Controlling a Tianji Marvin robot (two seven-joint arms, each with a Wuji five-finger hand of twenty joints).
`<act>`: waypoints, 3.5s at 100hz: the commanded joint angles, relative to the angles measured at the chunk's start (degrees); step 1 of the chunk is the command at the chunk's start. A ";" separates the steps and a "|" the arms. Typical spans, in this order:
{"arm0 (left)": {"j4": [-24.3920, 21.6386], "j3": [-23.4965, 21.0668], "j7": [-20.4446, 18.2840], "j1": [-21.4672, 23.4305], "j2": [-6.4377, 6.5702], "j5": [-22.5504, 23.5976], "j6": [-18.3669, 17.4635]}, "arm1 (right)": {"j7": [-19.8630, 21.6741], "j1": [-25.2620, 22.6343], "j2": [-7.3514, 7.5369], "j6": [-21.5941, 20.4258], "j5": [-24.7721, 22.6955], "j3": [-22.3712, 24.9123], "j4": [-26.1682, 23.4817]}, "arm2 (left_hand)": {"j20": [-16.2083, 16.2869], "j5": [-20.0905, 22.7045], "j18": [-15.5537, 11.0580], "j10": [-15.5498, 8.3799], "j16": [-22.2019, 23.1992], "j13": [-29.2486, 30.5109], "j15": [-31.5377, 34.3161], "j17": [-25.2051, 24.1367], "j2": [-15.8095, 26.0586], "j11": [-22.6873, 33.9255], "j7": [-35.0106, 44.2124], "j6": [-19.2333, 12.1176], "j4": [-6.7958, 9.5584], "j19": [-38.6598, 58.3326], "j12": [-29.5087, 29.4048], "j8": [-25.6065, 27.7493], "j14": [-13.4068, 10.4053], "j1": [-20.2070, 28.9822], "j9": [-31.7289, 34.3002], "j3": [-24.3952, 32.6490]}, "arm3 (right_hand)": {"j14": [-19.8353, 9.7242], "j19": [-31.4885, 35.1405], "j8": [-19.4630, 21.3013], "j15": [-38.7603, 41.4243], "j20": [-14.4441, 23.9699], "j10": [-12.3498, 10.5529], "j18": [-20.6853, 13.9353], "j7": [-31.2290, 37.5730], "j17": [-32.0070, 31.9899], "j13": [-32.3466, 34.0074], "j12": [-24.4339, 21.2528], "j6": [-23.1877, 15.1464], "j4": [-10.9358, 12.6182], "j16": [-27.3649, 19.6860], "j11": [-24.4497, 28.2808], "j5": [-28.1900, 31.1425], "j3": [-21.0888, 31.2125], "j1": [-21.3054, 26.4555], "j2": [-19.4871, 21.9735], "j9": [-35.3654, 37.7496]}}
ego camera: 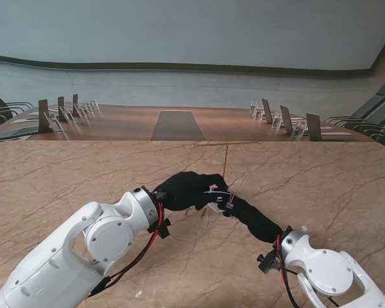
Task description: Take the wired earphone off the rack, coil the cable and place them on the table
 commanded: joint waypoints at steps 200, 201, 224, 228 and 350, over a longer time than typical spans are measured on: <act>9.01 11.39 0.18 -4.54 -1.23 -4.62 6.91 | 4.46 2.23 1.93 -13.61 0.58 3.96 -6.82 | 1.18 -1.70 -2.01 1.53 1.30 -8.24 -2.92 -8.73 1.55 0.15 -1.96 -0.76 -0.78 -2.23 0.57 2.29 0.16 3.99 -6.87 -0.15 | -4.19 -8.36 -8.51 -2.47 4.52 -2.87 -4.80 -5.02 -1.15 -3.82 -3.37 -2.26 -1.57 -0.79 -8.48 0.59 2.96 -3.04 -0.71 -1.50; 9.06 11.44 0.15 -4.60 -1.23 -4.63 6.95 | 4.56 2.23 1.95 -13.66 0.62 3.95 -6.88 | 1.18 -1.72 -2.04 1.46 1.32 -8.25 -2.92 -8.74 1.56 0.16 -1.95 -0.74 -0.77 -2.24 0.57 2.30 0.15 3.99 -6.90 -0.13 | -4.22 -8.36 -8.48 -2.44 4.53 -2.89 -4.79 -5.02 -1.14 -3.86 -3.35 -2.28 -1.57 -0.78 -8.44 0.59 2.96 -3.05 -0.69 -1.46; 10.19 12.33 -0.01 -5.83 -1.38 -4.62 7.68 | 6.40 2.06 2.52 -14.84 1.70 3.50 -8.40 | 1.25 -2.36 -2.52 1.26 1.56 -9.32 -3.31 -9.70 2.00 0.53 -1.84 -0.05 -0.74 -2.71 0.68 2.52 -0.16 3.98 -8.04 0.18 | -3.94 -7.64 -5.89 -1.53 4.36 -2.56 -4.51 -4.55 -0.37 -3.35 -2.23 -2.60 -1.50 -0.87 -6.15 0.35 2.88 -2.56 -0.80 -1.52; 10.43 12.46 0.06 -6.03 -1.45 -4.70 7.79 | 6.76 1.98 2.62 -14.99 2.01 3.37 -8.65 | 1.26 -2.29 -2.56 1.20 1.60 -9.35 -3.32 -9.76 1.92 0.60 -1.81 0.07 -0.71 -2.74 0.69 2.52 -0.14 3.99 -8.07 0.25 | -3.90 -7.58 -5.63 -1.47 4.32 -2.59 -4.46 -4.53 -0.32 -3.26 -2.21 -2.73 -1.49 -0.88 -6.09 0.36 2.88 -2.49 -0.77 -1.48; 16.84 15.06 1.33 -13.81 -3.14 -5.31 10.24 | 11.60 -1.74 3.83 -16.52 7.72 1.09 -12.06 | 1.43 -2.45 -3.20 2.15 1.93 -10.62 -4.15 -10.79 1.97 0.08 -1.57 -0.28 -0.69 -3.48 -0.42 2.55 -0.50 3.99 -9.61 0.13 | 0.14 9.76 0.95 3.04 -5.00 0.25 -1.34 6.78 1.98 4.67 2.62 -5.06 -0.74 -0.04 5.89 -1.35 0.57 2.12 -0.26 2.33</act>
